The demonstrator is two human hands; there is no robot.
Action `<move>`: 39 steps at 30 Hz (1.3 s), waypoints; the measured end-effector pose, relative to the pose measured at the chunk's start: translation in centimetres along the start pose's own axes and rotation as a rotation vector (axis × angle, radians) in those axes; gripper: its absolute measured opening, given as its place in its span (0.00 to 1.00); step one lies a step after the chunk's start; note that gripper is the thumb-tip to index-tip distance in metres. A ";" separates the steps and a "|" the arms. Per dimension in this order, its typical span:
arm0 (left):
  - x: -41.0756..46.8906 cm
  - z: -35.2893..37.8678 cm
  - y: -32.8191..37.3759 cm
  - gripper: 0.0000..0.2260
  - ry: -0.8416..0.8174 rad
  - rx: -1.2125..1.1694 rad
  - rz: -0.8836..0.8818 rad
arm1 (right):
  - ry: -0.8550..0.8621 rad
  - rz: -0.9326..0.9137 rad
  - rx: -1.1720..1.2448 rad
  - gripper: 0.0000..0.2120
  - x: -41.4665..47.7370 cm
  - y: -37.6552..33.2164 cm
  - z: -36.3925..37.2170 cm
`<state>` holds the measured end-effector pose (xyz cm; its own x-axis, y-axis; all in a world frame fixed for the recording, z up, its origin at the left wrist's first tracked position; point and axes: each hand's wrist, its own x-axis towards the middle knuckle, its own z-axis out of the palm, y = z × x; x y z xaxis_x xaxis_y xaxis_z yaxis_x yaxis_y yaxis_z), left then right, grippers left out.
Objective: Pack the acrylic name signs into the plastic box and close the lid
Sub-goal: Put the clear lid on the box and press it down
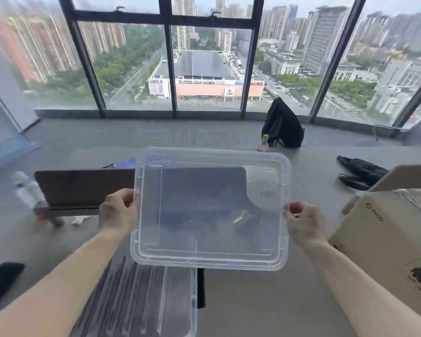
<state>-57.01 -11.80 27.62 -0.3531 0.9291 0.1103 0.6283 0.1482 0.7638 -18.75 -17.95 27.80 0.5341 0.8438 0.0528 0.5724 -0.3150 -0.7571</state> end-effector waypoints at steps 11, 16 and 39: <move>3.3 -16.0 -12.2 0.07 0.184 -0.243 -0.064 | -0.248 -0.166 0.365 0.07 -7.7 -10.8 11.2; 2.7 -18.5 -15.6 0.11 0.089 -0.431 -0.182 | -0.348 -0.201 0.331 0.06 -8.7 -10.9 12.2; -1.4 -14.3 -19.6 0.15 -0.009 0.052 -0.235 | -0.314 -0.085 0.092 0.10 -13.5 -5.7 13.9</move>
<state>-78.78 -20.86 21.60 -0.4873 0.8702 -0.0725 0.5648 0.3774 0.7338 -37.91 -21.53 22.37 0.2611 0.9625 -0.0738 0.5405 -0.2091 -0.8149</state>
